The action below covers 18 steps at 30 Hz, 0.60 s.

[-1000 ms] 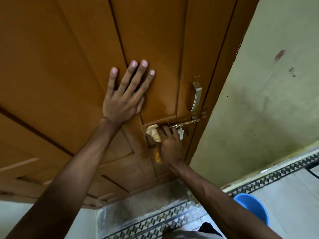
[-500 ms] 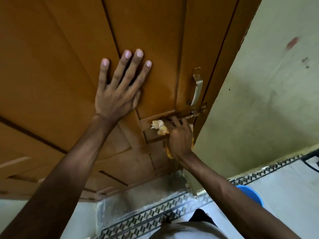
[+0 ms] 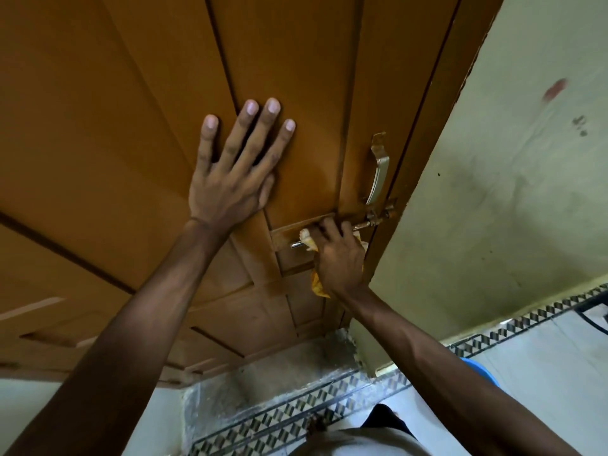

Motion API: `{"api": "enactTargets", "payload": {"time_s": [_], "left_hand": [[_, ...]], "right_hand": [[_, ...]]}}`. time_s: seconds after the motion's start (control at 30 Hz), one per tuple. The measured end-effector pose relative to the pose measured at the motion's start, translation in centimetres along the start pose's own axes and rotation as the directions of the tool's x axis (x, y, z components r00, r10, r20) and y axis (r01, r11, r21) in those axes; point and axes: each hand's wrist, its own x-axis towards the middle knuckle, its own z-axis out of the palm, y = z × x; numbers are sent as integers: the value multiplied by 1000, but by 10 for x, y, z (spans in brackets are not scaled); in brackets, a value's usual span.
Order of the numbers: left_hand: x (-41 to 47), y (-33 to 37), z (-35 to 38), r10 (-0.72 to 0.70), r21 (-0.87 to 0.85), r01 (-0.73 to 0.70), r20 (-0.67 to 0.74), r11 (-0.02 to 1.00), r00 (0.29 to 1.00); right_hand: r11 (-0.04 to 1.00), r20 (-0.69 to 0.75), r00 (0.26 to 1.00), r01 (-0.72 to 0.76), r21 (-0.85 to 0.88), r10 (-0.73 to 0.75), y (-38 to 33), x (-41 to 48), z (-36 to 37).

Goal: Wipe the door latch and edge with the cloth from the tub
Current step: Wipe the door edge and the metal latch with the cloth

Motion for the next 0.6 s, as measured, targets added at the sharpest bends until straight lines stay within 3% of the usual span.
{"api": "enactTargets", "payload": {"time_s": [0.27, 0.47, 0.6], "left_hand": [[0, 1, -1, -7, -7, 7, 9, 1000, 1000], [0, 1, -1, -5, 0, 5, 1, 1000, 1000], [0, 1, 0, -5, 8, 5, 2, 1000, 1000]], "right_hand": [[995, 188, 978, 97, -10, -93, 4, -7, -6], [987, 259, 962, 119, -107, -87, 1, -1, -12], [990, 254, 962, 120, -67, -100, -1, 2, -6]]}}
